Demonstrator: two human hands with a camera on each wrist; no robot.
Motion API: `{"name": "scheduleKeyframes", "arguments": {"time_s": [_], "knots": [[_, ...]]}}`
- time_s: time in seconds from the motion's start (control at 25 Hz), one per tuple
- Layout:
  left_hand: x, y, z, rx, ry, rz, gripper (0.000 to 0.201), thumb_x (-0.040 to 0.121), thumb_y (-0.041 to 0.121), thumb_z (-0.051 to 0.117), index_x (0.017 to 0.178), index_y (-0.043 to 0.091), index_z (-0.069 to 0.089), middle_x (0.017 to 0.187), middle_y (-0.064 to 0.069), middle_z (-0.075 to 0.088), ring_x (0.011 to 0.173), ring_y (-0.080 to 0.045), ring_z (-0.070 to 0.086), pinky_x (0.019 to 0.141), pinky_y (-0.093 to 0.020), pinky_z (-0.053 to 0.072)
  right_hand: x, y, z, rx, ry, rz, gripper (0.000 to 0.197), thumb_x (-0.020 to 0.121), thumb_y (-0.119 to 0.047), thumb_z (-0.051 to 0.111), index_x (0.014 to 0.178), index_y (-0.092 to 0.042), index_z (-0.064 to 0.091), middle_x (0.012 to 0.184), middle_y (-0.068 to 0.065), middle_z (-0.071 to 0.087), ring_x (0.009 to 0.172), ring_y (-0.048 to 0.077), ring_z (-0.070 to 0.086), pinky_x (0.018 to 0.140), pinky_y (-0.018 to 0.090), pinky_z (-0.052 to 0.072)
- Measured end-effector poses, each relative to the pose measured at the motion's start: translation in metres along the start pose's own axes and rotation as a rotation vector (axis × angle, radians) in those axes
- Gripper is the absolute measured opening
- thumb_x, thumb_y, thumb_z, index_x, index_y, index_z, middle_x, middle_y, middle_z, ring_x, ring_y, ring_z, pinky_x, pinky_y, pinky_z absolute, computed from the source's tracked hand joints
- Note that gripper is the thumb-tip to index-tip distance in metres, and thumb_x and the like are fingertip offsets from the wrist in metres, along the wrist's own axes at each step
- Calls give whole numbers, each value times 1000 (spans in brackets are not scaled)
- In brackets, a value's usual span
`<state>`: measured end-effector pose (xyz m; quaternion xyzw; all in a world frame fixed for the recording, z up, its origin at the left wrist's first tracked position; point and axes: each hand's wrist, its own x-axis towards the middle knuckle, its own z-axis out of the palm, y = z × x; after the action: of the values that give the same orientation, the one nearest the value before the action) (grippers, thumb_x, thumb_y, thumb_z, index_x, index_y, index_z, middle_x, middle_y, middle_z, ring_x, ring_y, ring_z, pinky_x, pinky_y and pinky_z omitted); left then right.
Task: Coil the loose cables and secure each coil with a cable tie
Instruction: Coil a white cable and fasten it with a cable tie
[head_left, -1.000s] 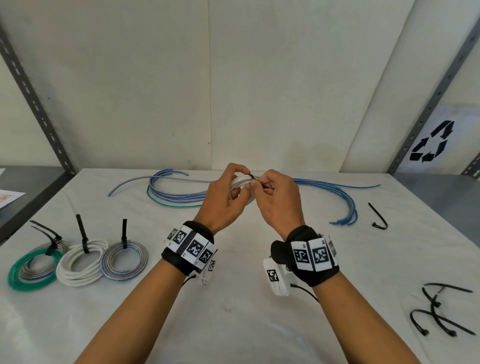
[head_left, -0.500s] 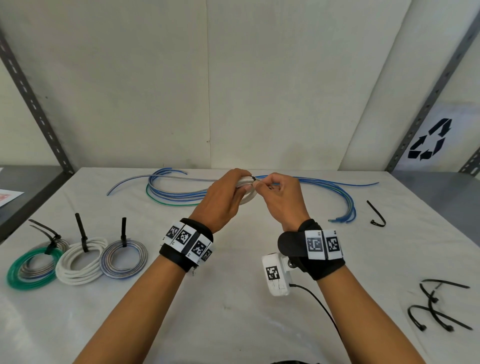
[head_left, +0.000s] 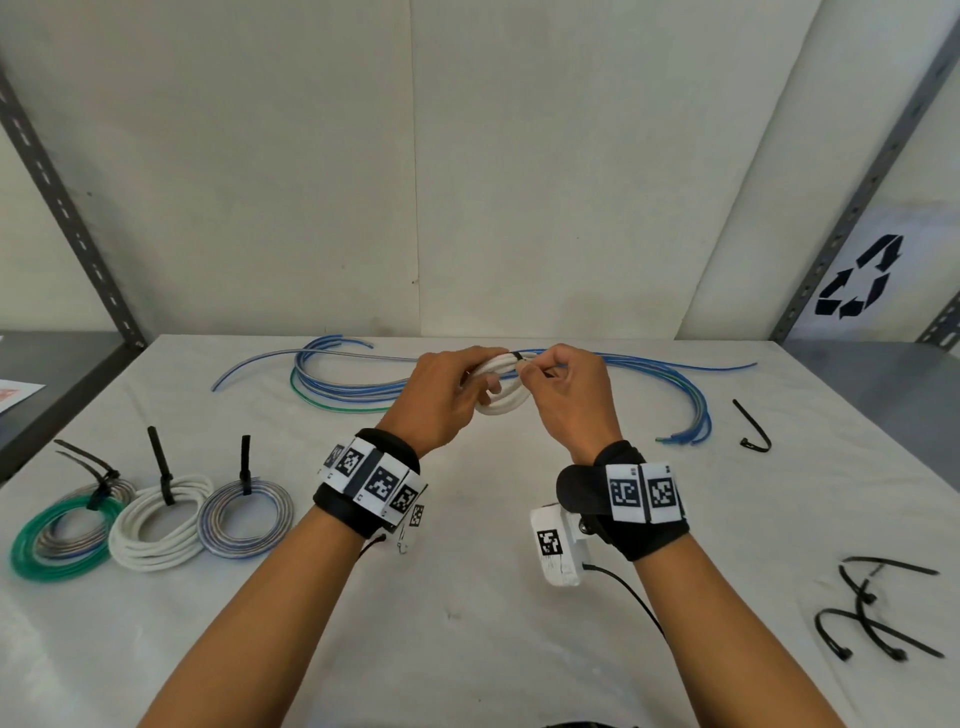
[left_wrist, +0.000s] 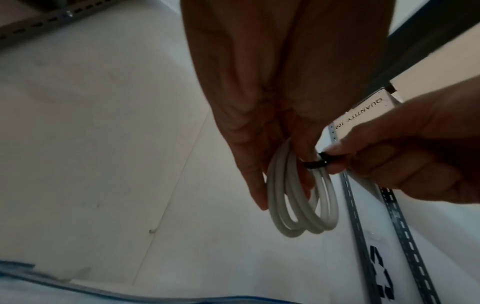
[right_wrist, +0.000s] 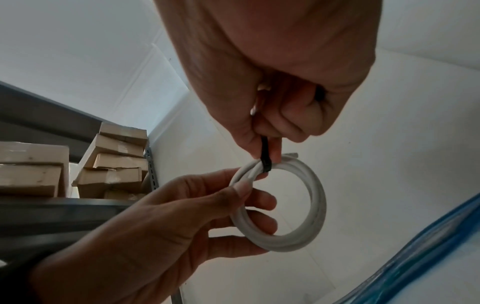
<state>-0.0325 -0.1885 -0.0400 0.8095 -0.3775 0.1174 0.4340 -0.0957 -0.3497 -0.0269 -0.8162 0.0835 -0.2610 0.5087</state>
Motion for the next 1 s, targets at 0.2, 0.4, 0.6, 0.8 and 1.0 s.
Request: {"name": "scheduleKeyframes", "arguments": {"time_s": [0.2, 0.4, 0.6, 0.8, 1.0], "knots": [[-5, 2, 8, 103, 149, -40, 17, 101, 19, 58, 115, 18, 67, 88, 7, 73, 74, -10, 67, 78, -30, 51, -4, -4, 7, -70, 5, -51, 15, 94, -21, 67, 82, -14, 63, 82, 0, 70, 77, 13, 68, 72, 26, 54], [-9, 3, 11, 317, 177, -36, 22, 101, 9, 52, 119, 12, 63, 94, -9, 71, 78, -30, 65, 70, -44, 50, -8, -6, 15, -133, -35, -78, 16, 99, -24, 62, 86, -15, 57, 87, 0, 68, 82, 16, 68, 77, 33, 56], [-9, -1, 12, 168, 207, -34, 26, 98, 7, 56, 120, 16, 67, 96, -3, 72, 77, -20, 66, 75, -46, 54, -8, -6, 16, -131, -23, -77, 16, 98, -23, 62, 85, -16, 57, 84, -2, 68, 81, 16, 68, 76, 34, 56], [-6, 7, 8, -80, 221, -132, 24, 95, 8, 62, 117, 16, 70, 99, 2, 74, 77, -8, 69, 73, -38, 61, -8, -7, 6, -96, -34, -104, 14, 97, -28, 64, 99, -14, 65, 76, -8, 62, 67, 3, 56, 65, 22, 43], [-2, 11, -18, -739, 177, -426, 25, 97, 10, 64, 121, 2, 65, 105, -15, 76, 85, -28, 76, 73, -40, 63, 0, -5, -7, 124, -189, 74, 43, 94, -46, 63, 122, -13, 64, 108, 3, 71, 98, 20, 70, 77, 26, 57]]}}
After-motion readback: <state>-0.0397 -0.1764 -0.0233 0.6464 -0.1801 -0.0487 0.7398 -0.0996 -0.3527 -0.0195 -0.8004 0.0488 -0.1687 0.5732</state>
